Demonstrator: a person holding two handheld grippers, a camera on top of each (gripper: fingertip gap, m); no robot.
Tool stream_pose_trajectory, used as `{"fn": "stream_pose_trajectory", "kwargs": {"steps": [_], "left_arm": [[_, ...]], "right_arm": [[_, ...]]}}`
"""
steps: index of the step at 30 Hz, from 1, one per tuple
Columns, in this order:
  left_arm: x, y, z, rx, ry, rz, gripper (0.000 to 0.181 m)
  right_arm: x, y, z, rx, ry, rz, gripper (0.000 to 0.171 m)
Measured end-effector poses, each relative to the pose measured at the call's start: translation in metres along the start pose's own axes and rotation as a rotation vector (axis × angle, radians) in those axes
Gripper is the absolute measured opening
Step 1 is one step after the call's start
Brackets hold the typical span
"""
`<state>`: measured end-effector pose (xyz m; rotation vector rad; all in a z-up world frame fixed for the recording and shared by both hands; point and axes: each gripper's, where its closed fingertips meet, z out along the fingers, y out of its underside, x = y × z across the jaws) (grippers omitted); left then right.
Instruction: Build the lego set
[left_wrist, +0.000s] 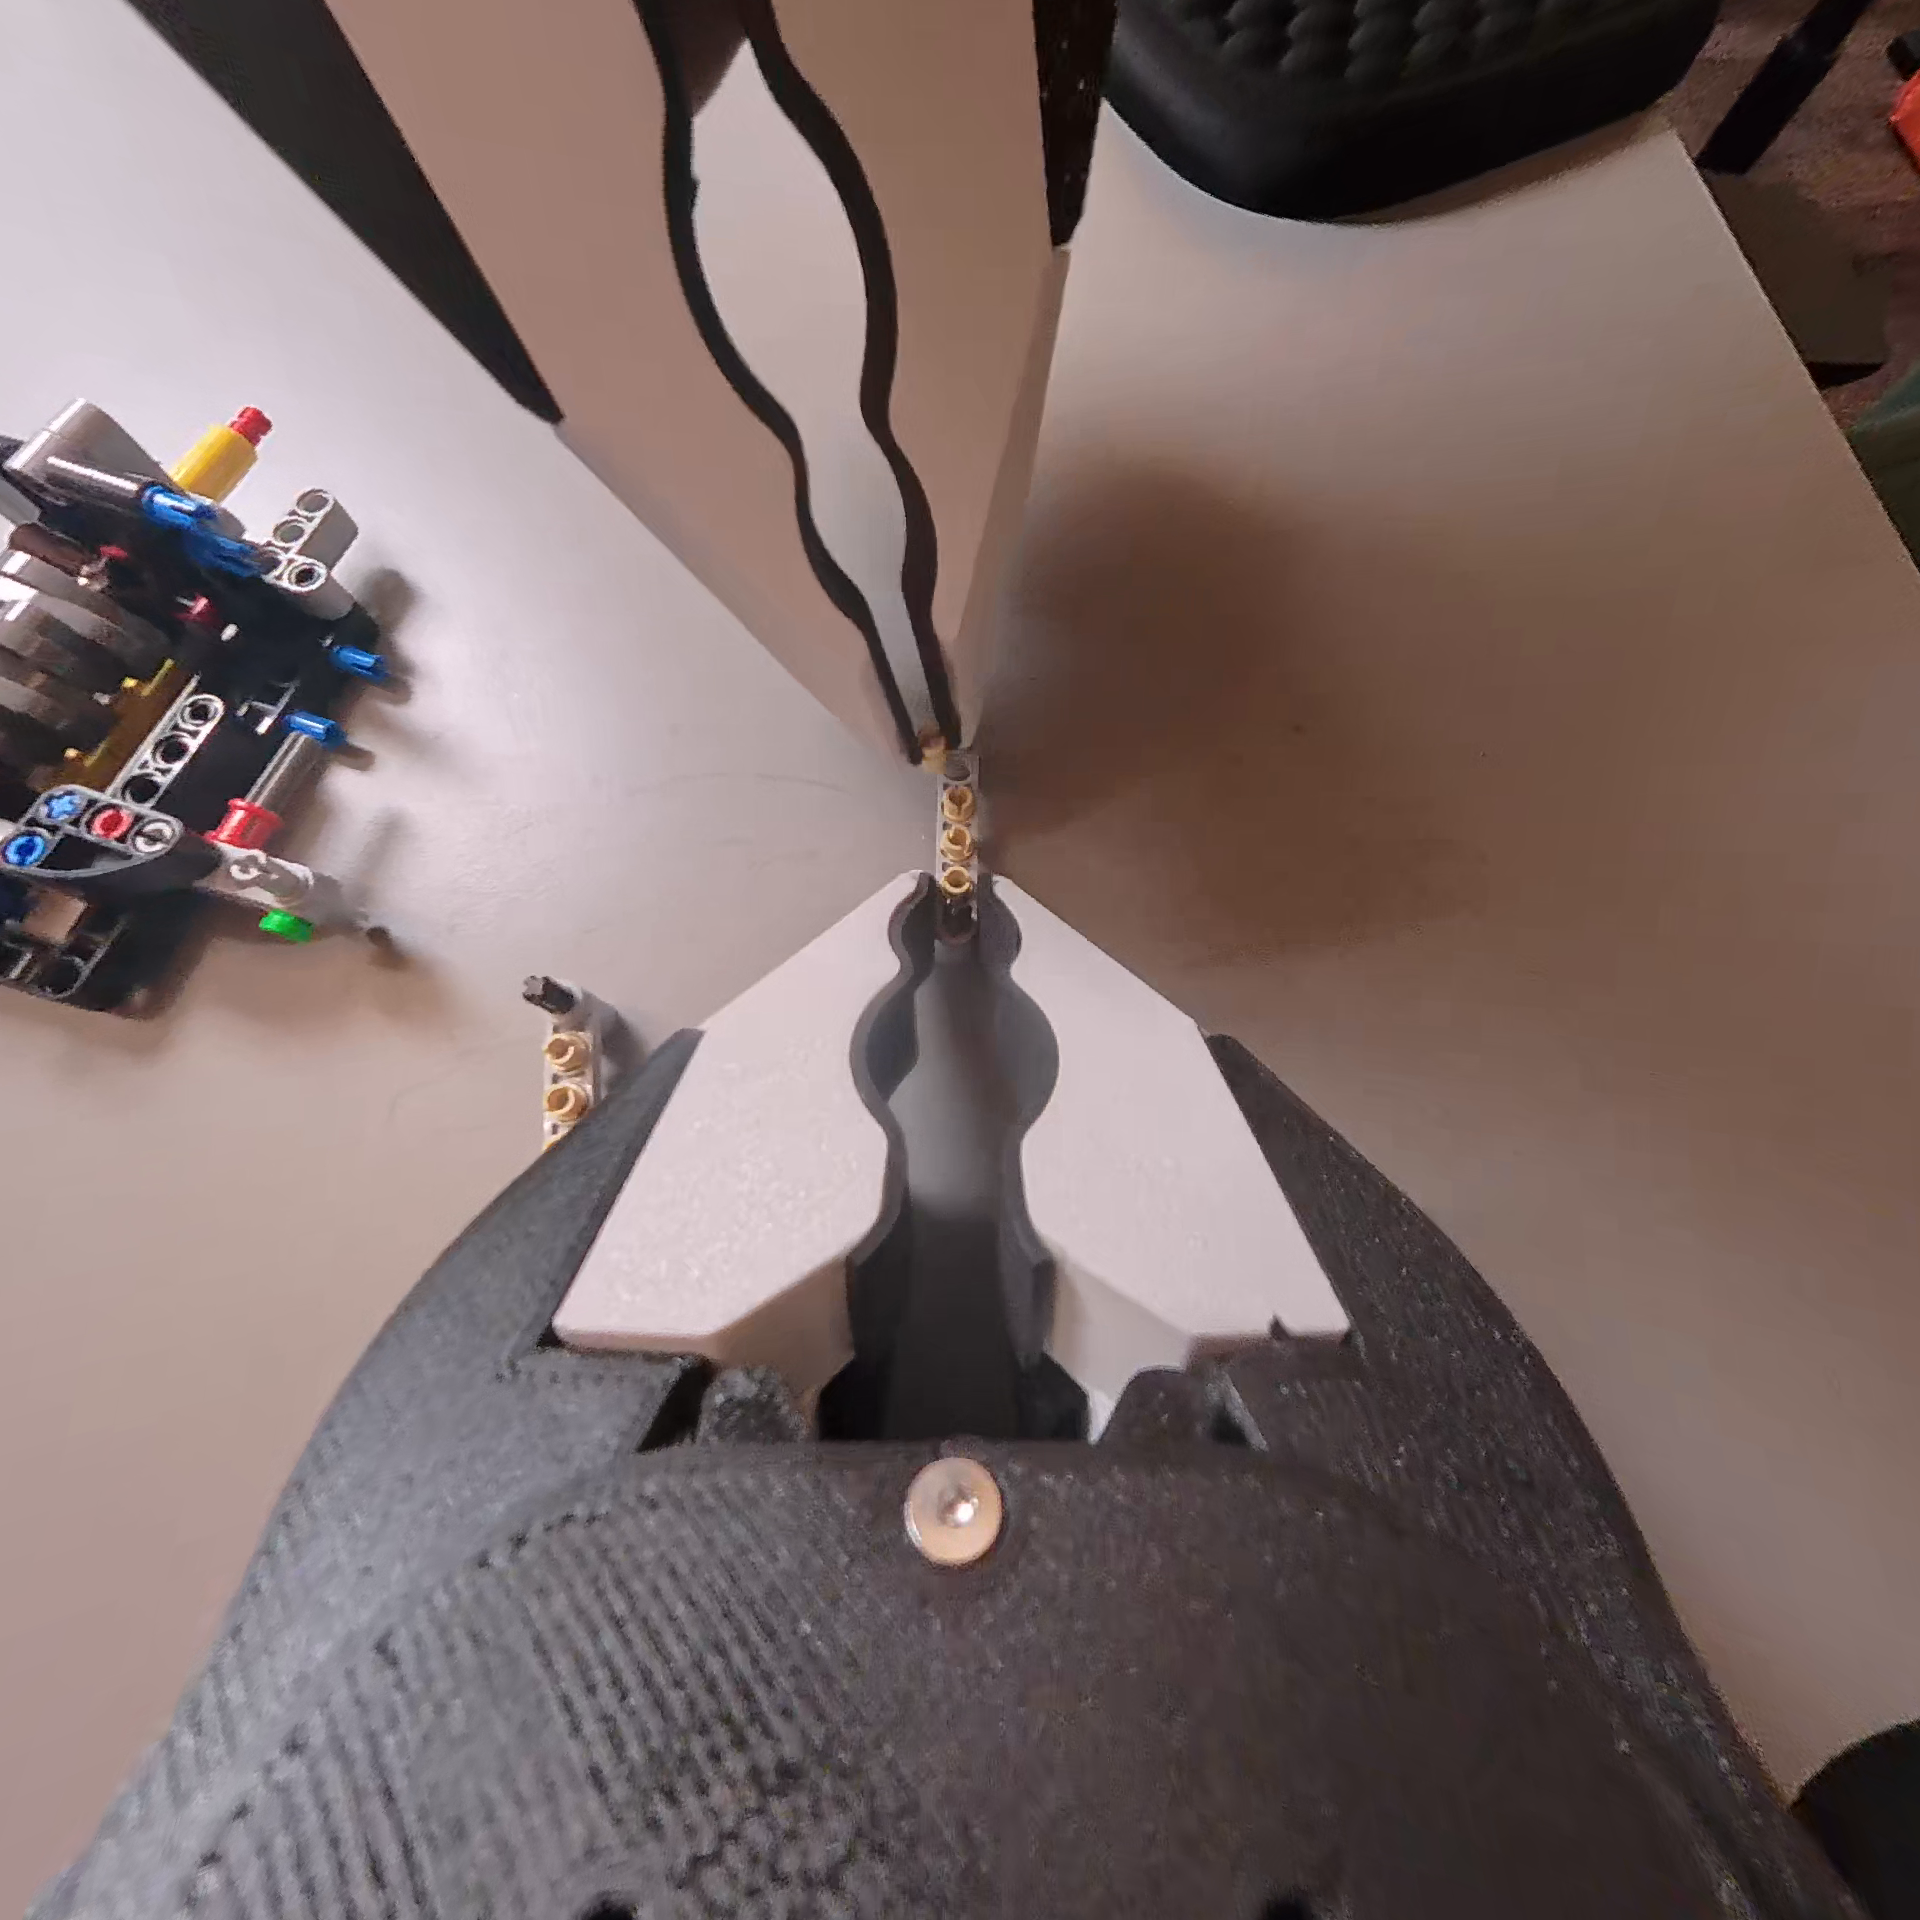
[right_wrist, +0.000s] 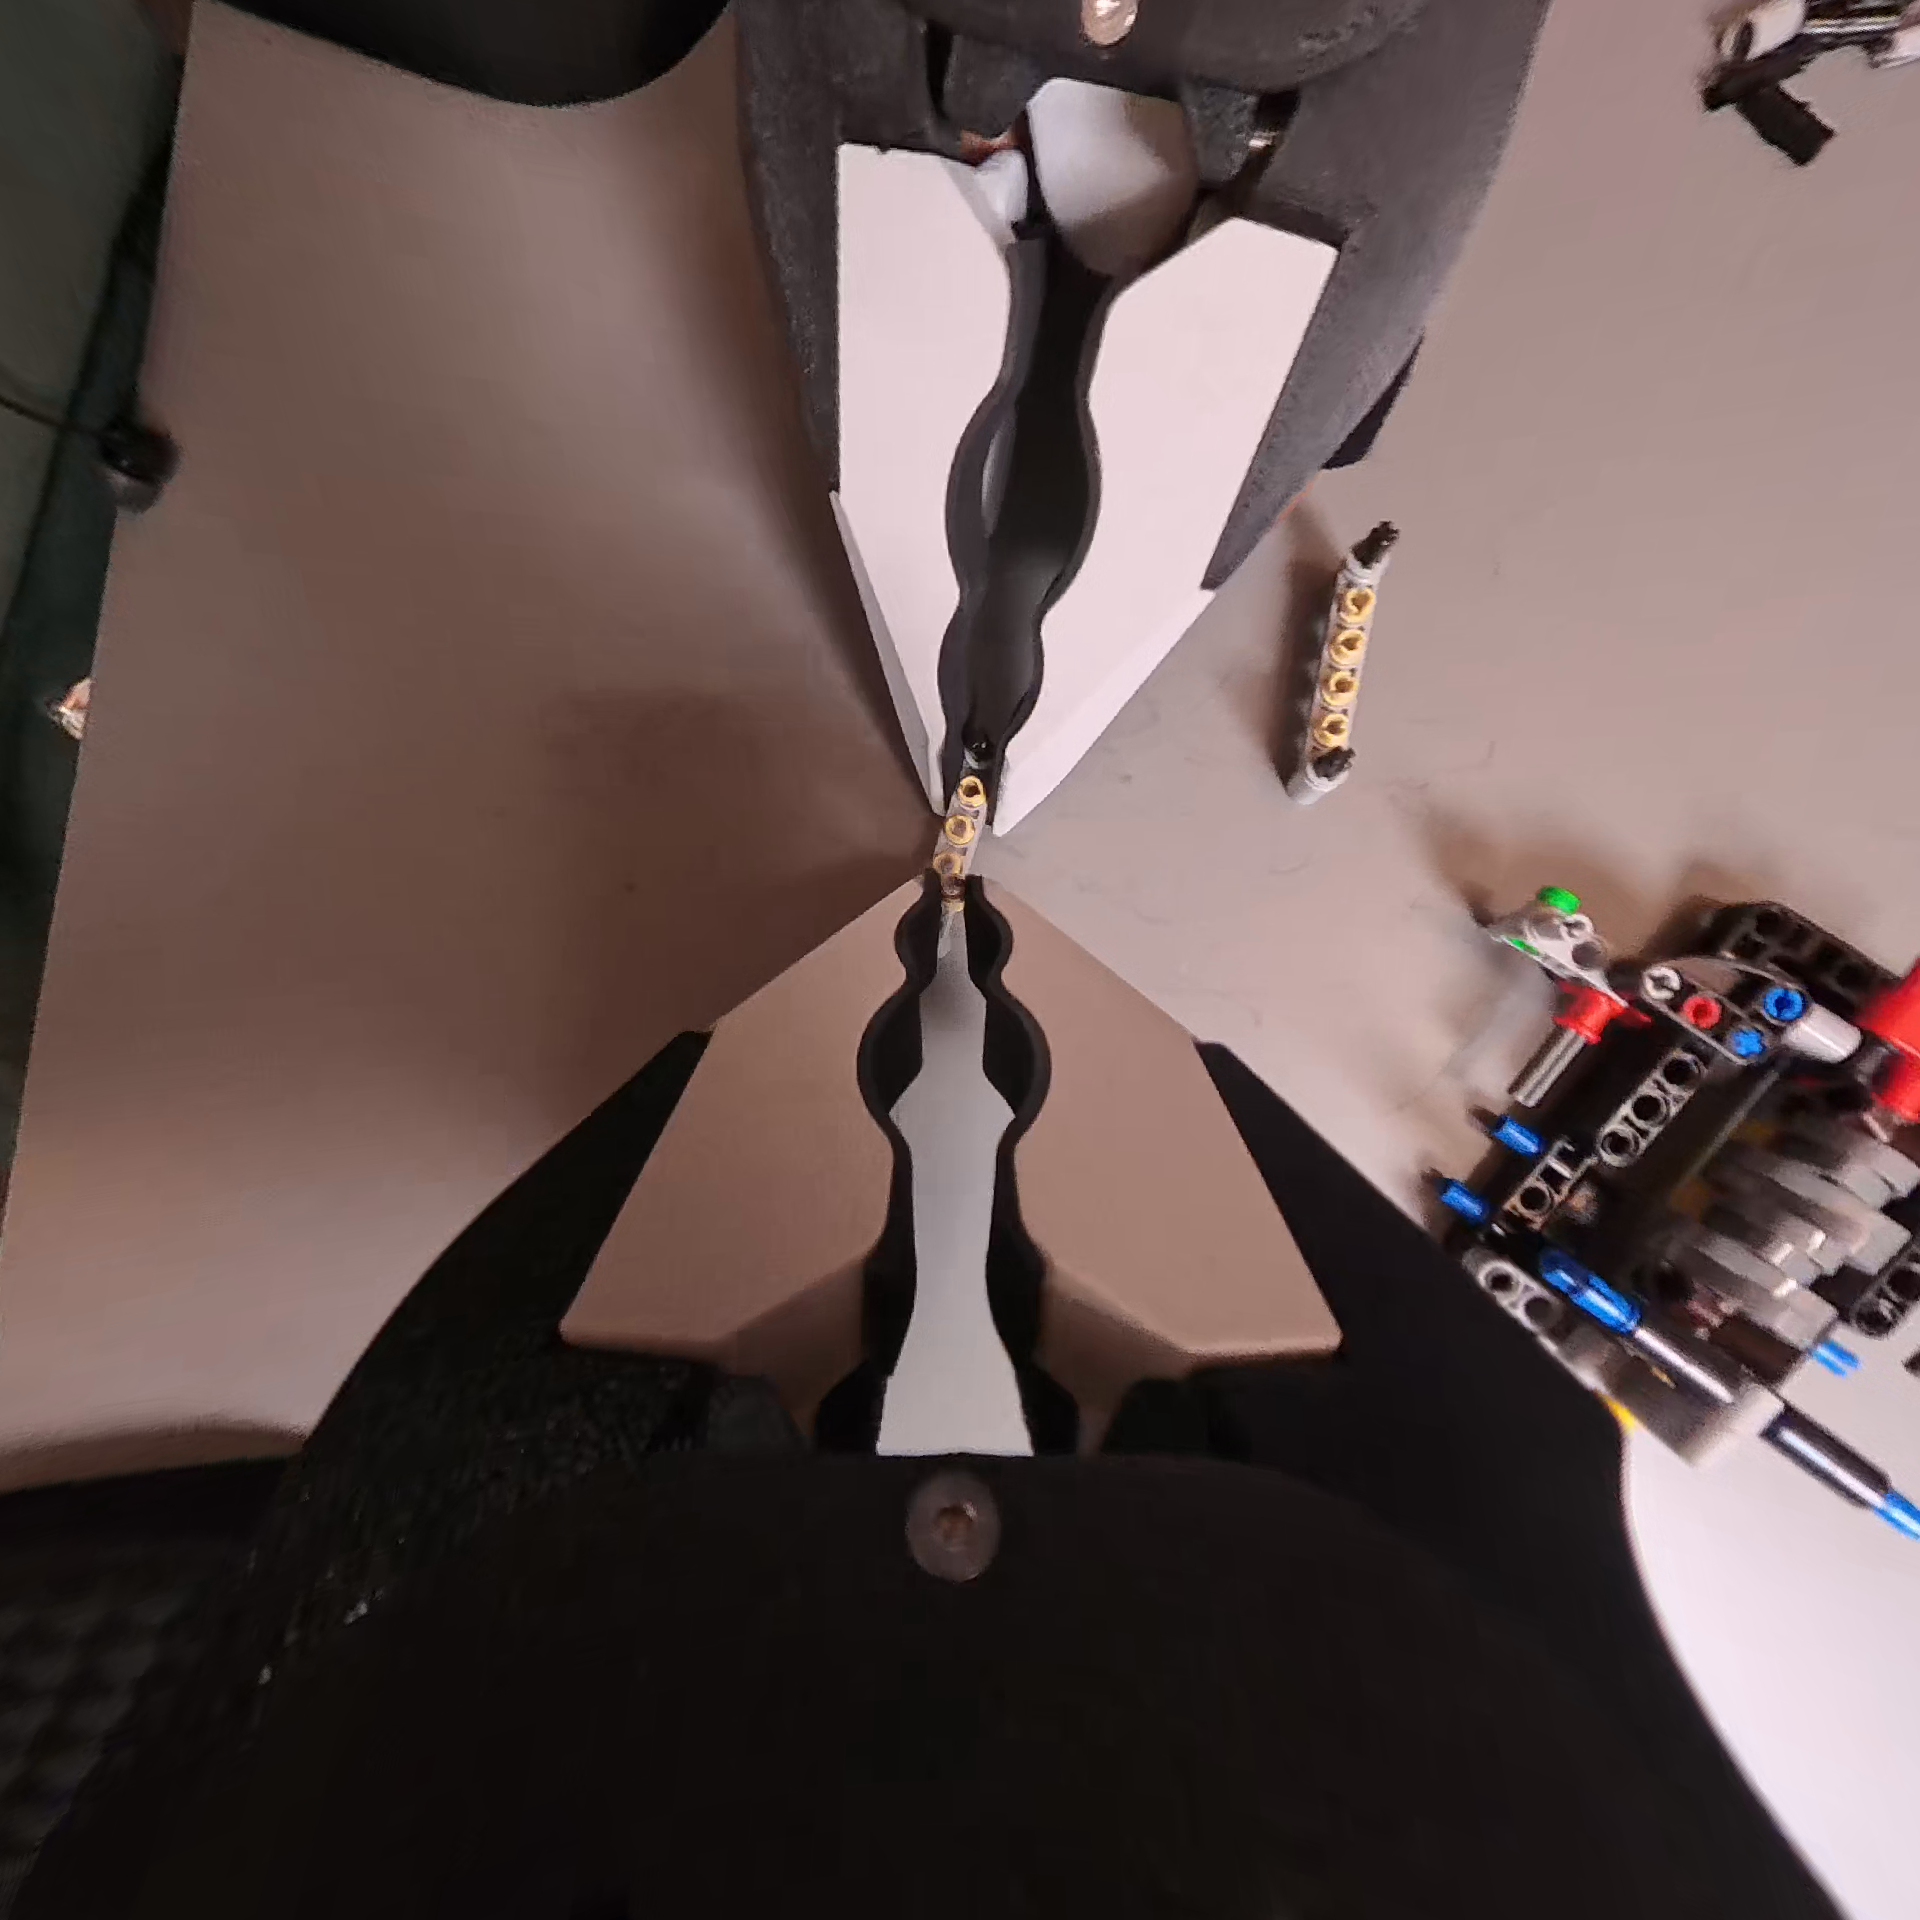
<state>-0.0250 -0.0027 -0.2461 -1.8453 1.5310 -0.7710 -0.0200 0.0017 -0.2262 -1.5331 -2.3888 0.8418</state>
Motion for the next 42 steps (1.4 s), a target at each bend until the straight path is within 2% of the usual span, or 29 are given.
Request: {"fn": "stream_pose_trajectory", "kwargs": {"steps": [10, 14, 26, 31, 42], "left_arm": [[0.008, 0.003, -0.003, -0.005, 0.083, 0.064, 0.007], [0.008, 0.003, -0.003, -0.005, 0.095, 0.059, 0.007], [-0.010, -0.001, 0.001, 0.002, -0.089, -0.084, 0.006], [-0.011, -0.002, 0.002, 0.002, -0.110, -0.079, 0.006], [-0.010, -0.002, 0.002, -0.009, -0.164, -0.150, 0.007]], "right_arm": [[-0.013, -0.001, 0.010, -0.012, -0.144, -0.069, 0.003], [-0.012, -0.001, 0.011, -0.017, -0.145, -0.090, 0.003], [0.008, 0.008, 0.003, -0.187, 0.243, 0.009, 0.003], [0.009, 0.011, 0.001, -0.225, 0.241, 0.086, 0.003], [0.012, 0.013, -0.002, -0.145, 0.242, 0.281, 0.003]]}}
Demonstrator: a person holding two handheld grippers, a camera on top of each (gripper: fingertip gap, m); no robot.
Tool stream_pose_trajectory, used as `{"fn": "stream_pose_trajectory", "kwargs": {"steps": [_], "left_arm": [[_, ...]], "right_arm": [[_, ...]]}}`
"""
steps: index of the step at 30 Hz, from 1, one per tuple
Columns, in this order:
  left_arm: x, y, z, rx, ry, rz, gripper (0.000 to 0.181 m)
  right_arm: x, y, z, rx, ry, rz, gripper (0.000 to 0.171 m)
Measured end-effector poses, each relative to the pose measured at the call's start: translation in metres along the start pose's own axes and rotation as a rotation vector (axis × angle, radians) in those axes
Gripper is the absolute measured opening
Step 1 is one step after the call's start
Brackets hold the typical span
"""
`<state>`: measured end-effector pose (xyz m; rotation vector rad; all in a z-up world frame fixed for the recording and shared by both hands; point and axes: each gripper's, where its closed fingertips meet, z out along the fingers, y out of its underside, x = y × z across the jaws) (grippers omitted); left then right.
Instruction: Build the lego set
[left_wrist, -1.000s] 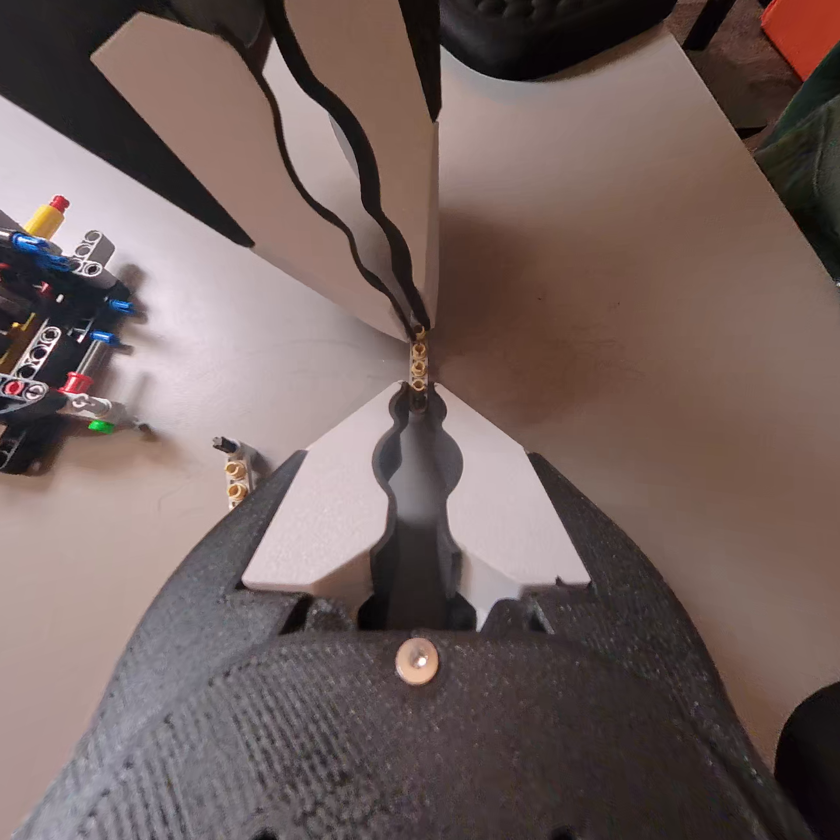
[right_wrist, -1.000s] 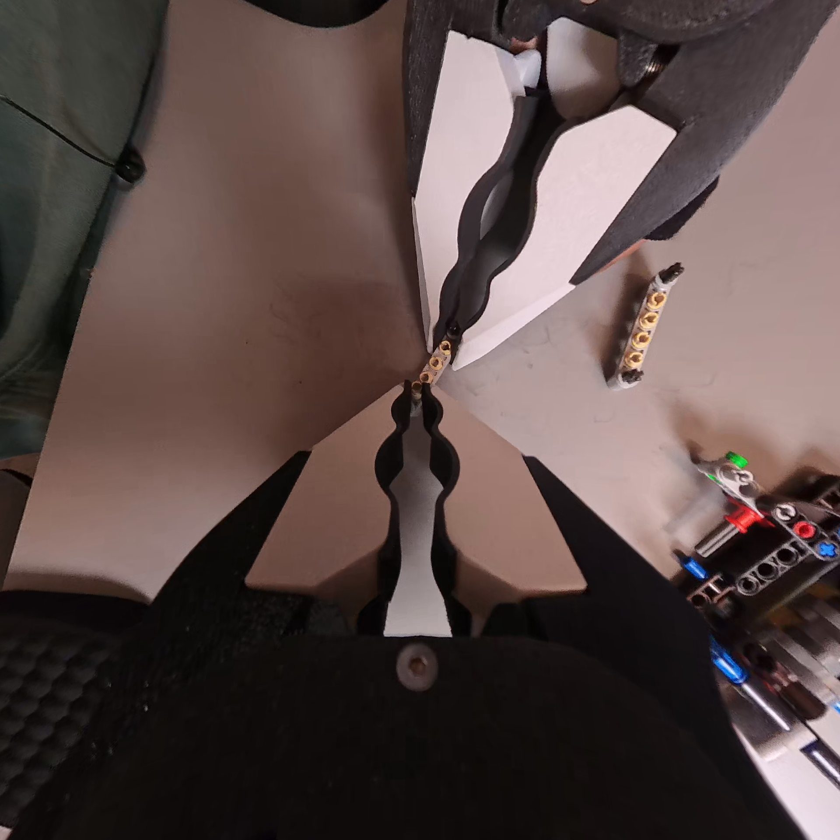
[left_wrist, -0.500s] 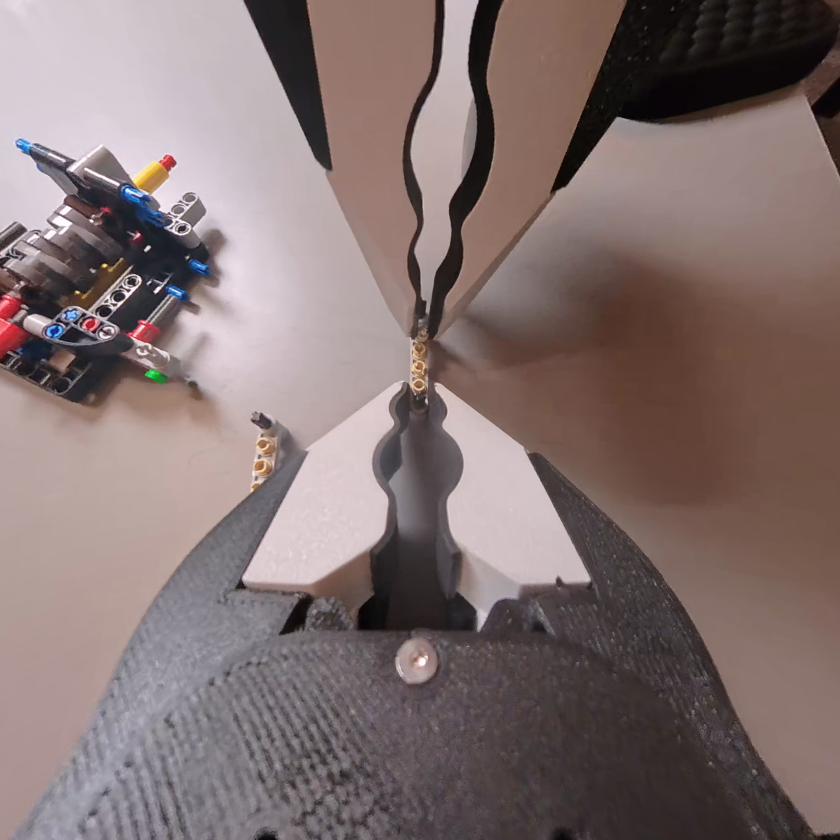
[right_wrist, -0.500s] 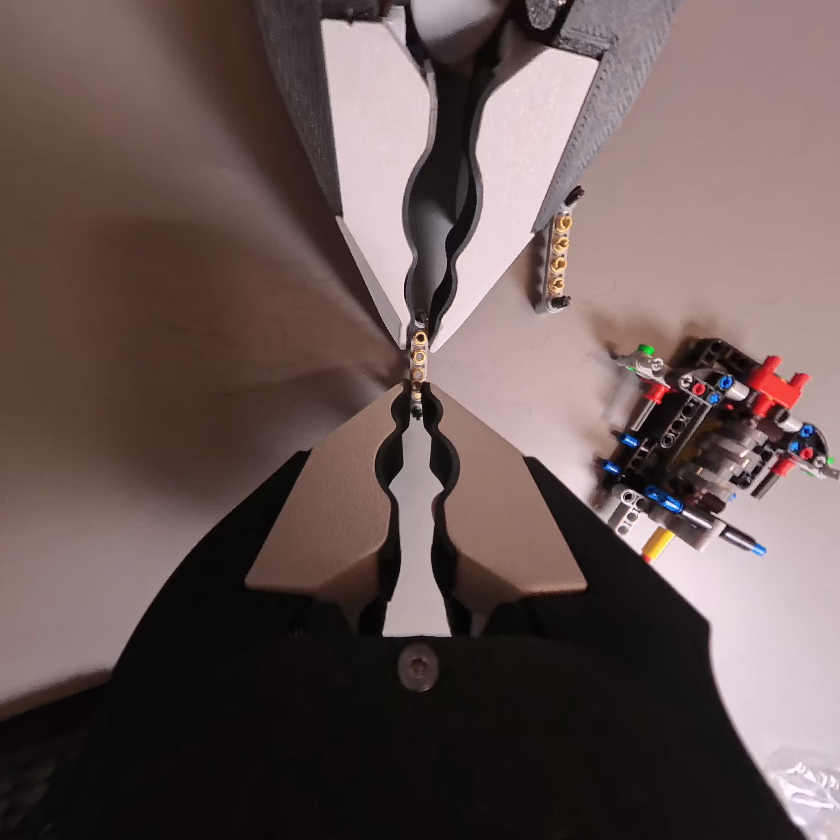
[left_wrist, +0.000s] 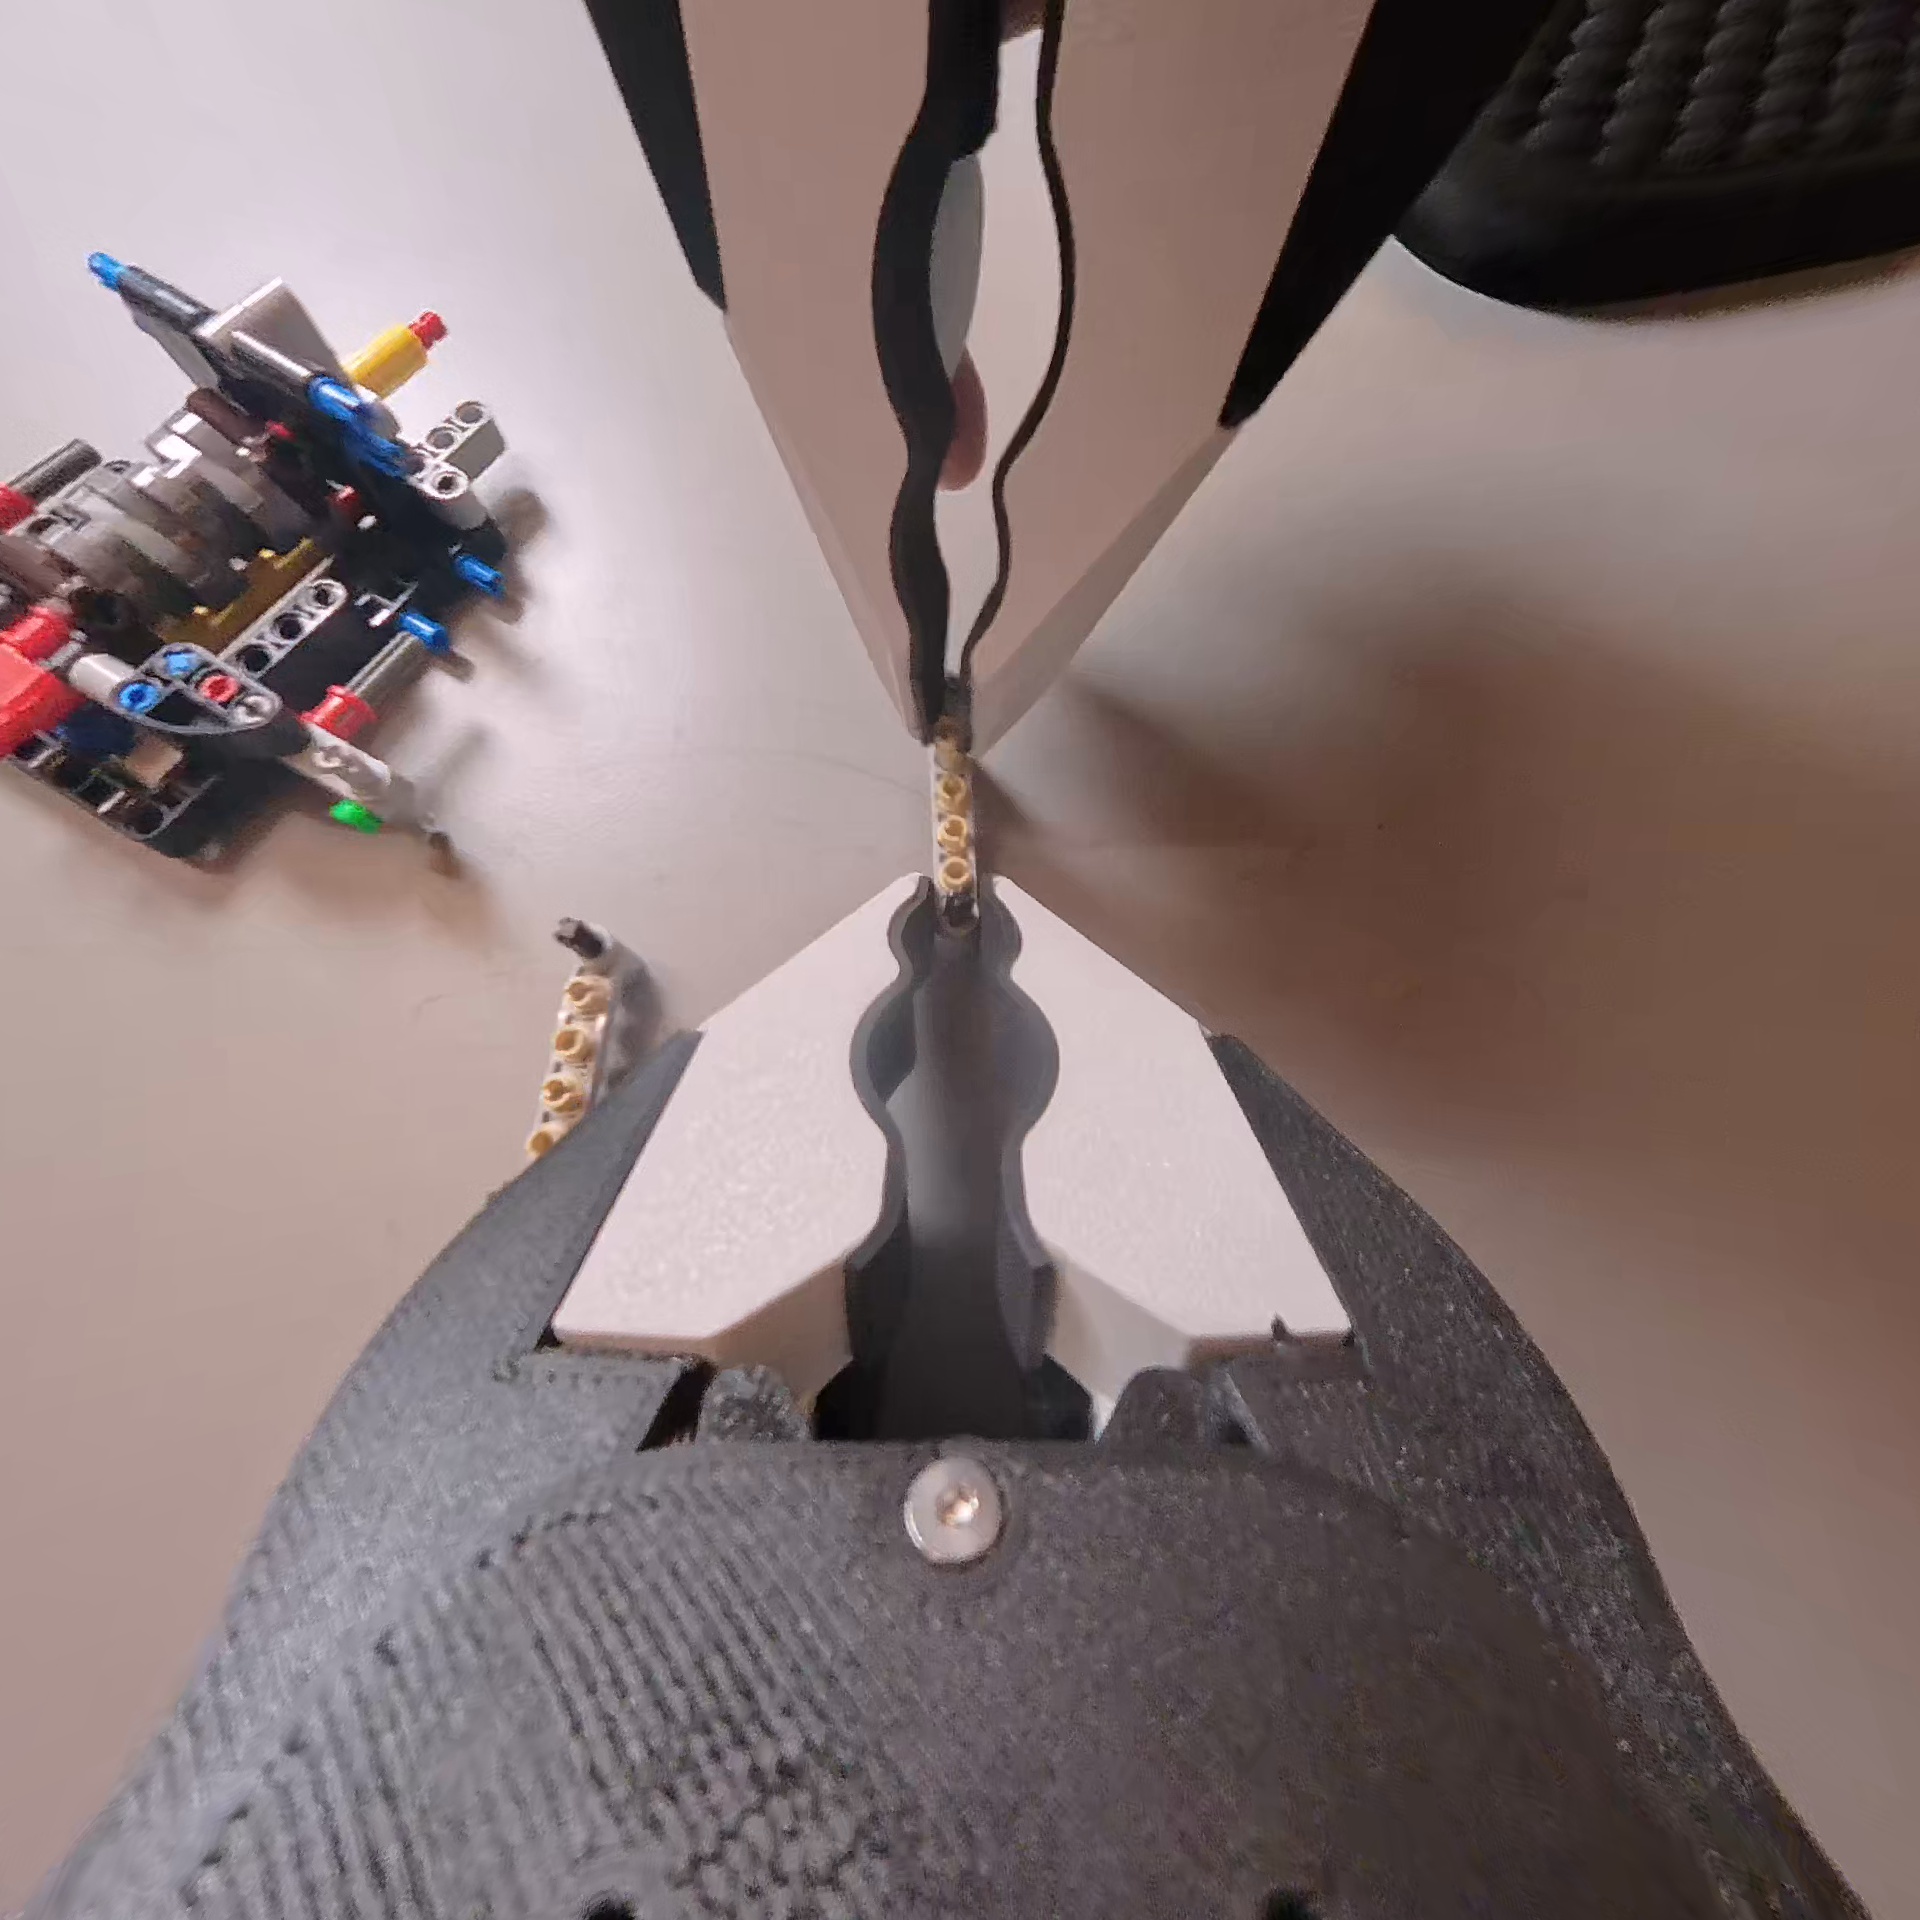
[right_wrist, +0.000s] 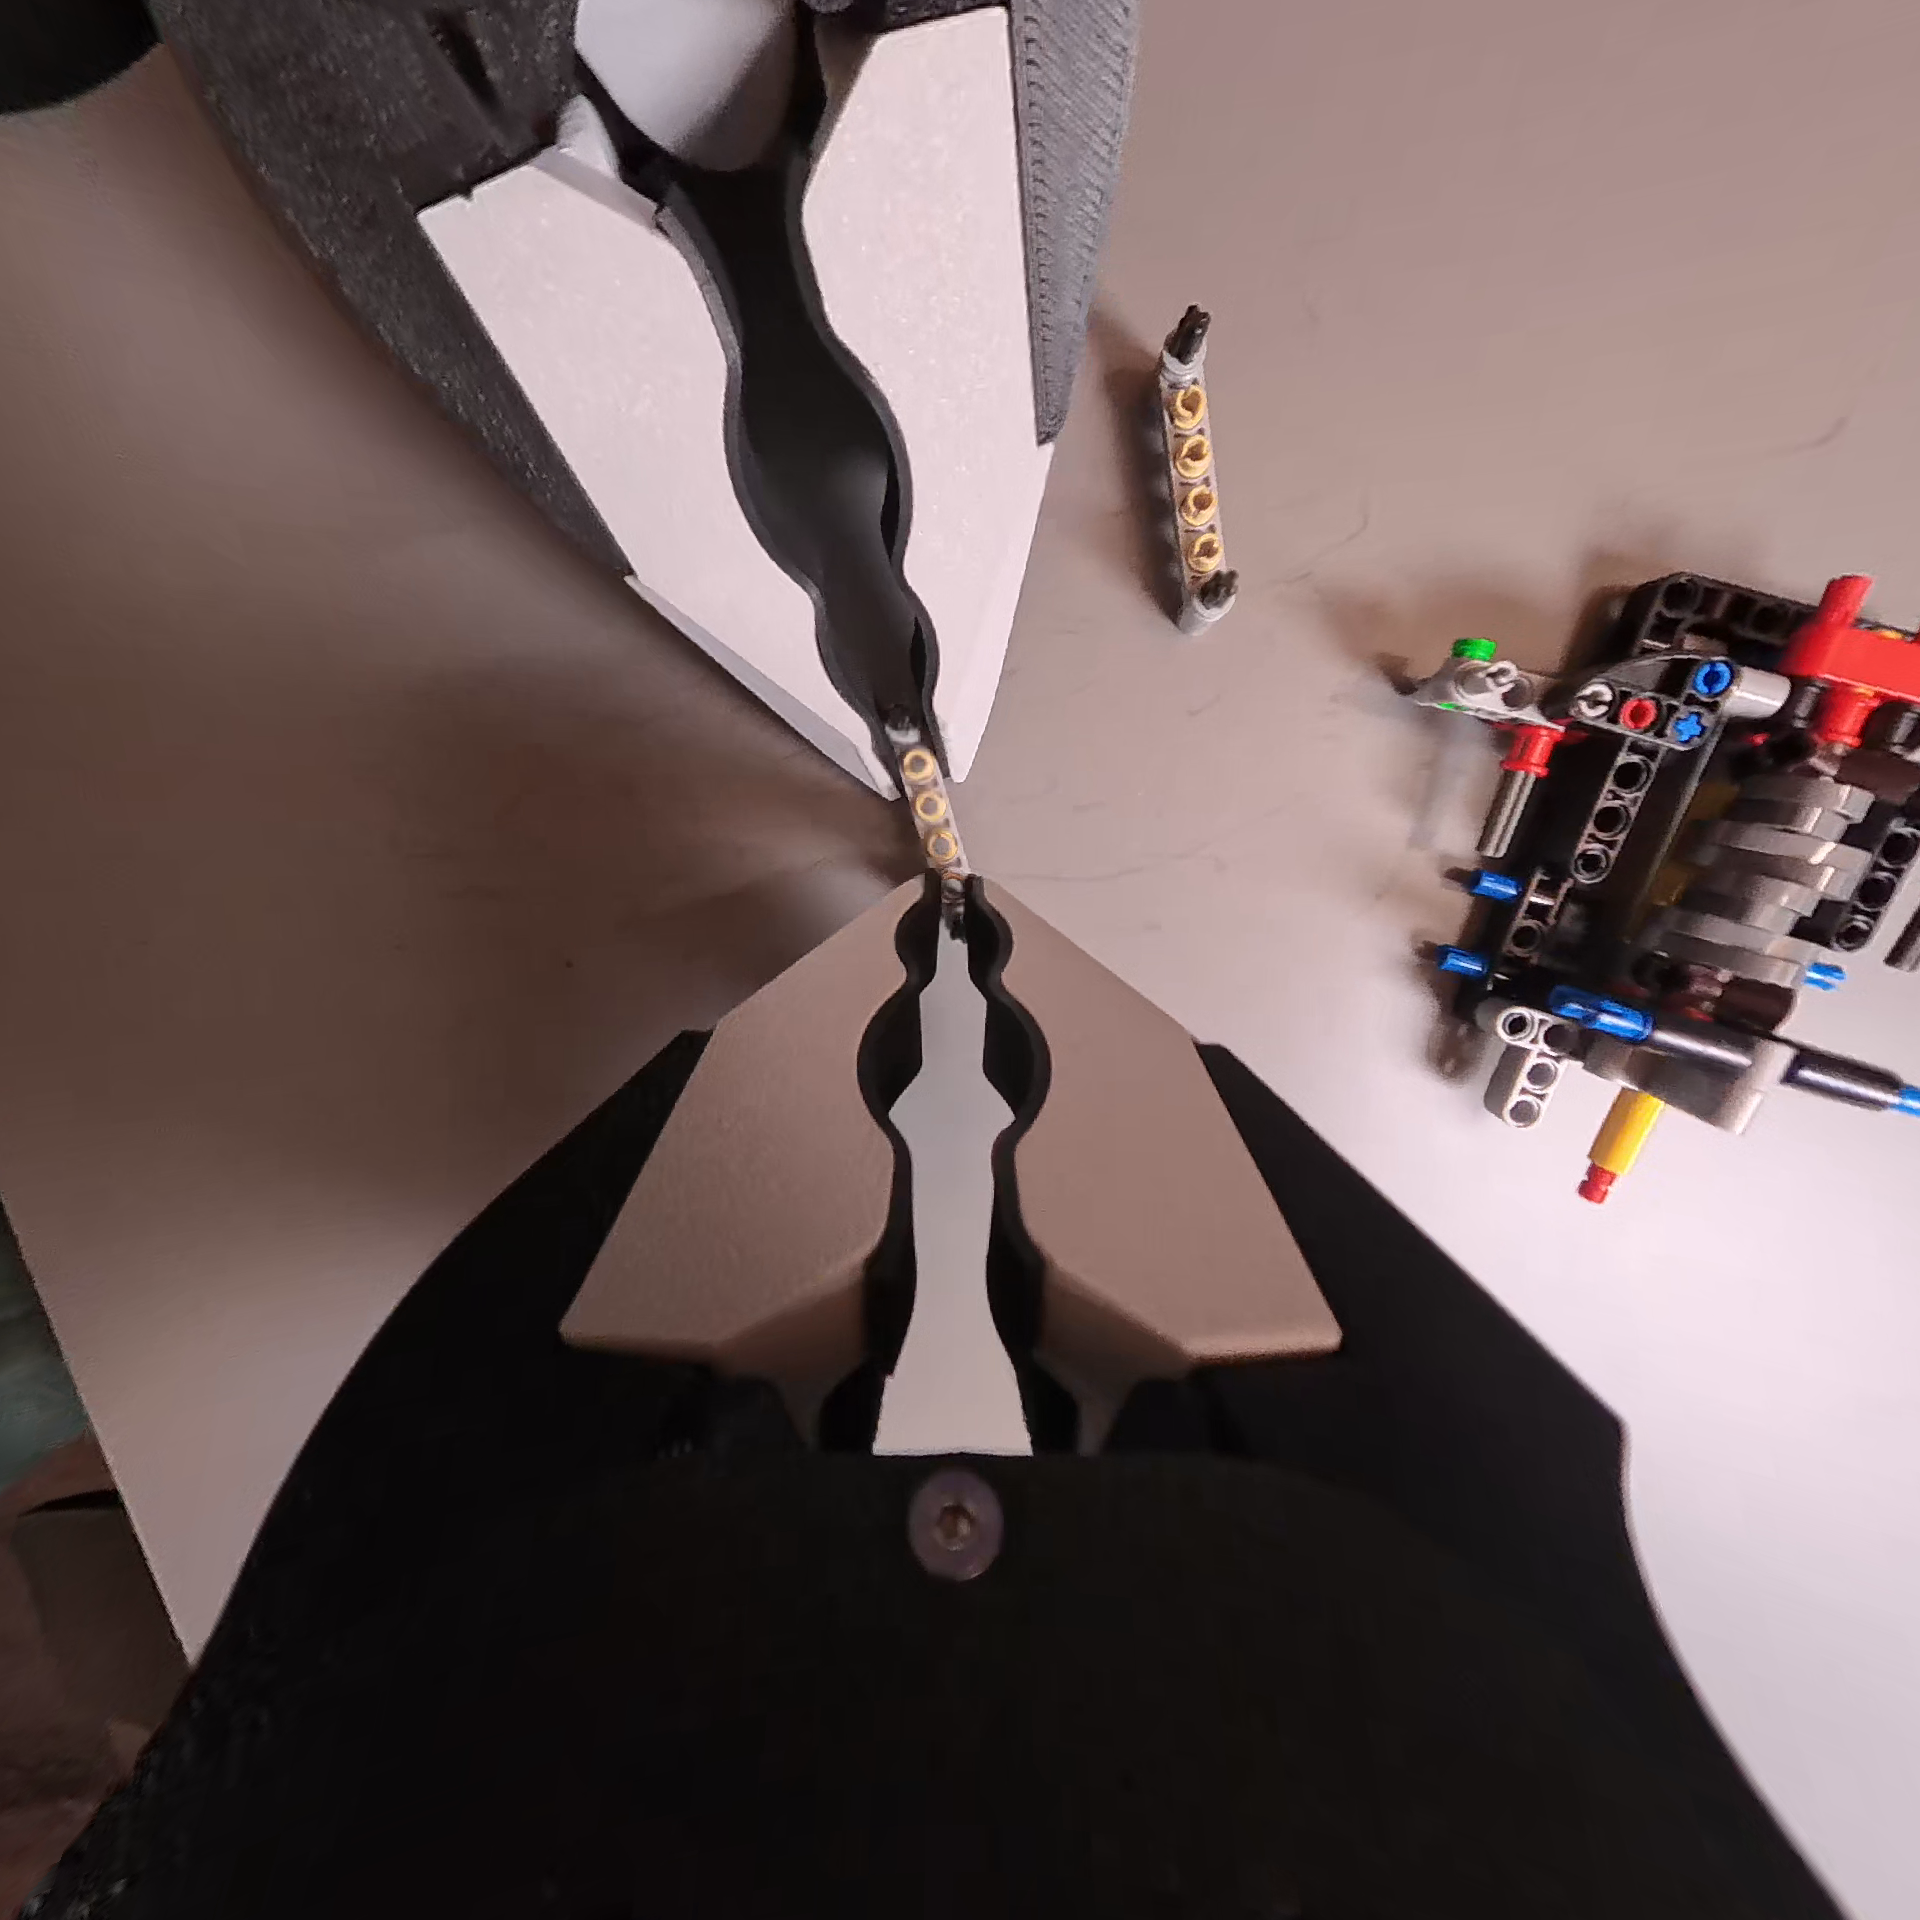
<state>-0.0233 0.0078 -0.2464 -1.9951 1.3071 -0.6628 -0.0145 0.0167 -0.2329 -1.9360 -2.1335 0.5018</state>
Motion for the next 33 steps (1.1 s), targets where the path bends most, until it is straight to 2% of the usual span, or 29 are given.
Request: {"fn": "stream_pose_trajectory", "kwargs": {"steps": [5, 10, 14, 18, 21, 24, 26, 28, 33], "left_arm": [[0.030, 0.001, -0.006, -0.024, 0.198, -0.066, 0.035], [0.053, -0.005, -0.025, 0.021, 0.409, -0.091, 0.025], [0.024, -0.007, -0.025, 0.060, 0.265, -0.072, 0.020], [0.000, -0.010, -0.018, 0.057, 0.094, 0.157, 0.032], [0.006, -0.015, -0.007, 0.038, 0.146, 0.285, 0.049], [0.011, -0.014, 0.000, 0.005, 0.235, 0.349, 0.059], [0.014, -0.014, 0.004, -0.007, 0.280, 0.359, 0.058], [0.018, -0.015, 0.007, -0.006, 0.302, 0.352, 0.048], [0.030, -0.005, 0.001, -0.020, 0.287, 0.295, 0.048]], "right_arm": [[-0.004, -0.001, -0.007, 0.091, 0.038, -0.003, 0.003], [-0.005, -0.003, -0.031, 0.286, 0.101, 0.060, 0.003], [-0.011, 0.011, -0.041, 0.407, 0.127, 0.146, 0.003], [-0.022, 0.024, -0.045, 0.500, 0.154, 0.184, 0.003], [-0.030, 0.024, -0.048, 0.589, 0.148, 0.189, 0.003], [-0.037, 0.019, -0.051, 0.678, 0.114, 0.182, 0.003], [-0.038, 0.017, -0.051, 0.716, 0.096, 0.178, 0.003], [-0.036, 0.017, -0.050, 0.730, 0.095, 0.179, 0.004], [-0.034, 0.019, -0.050, 0.747, 0.081, 0.192, 0.004]]}}
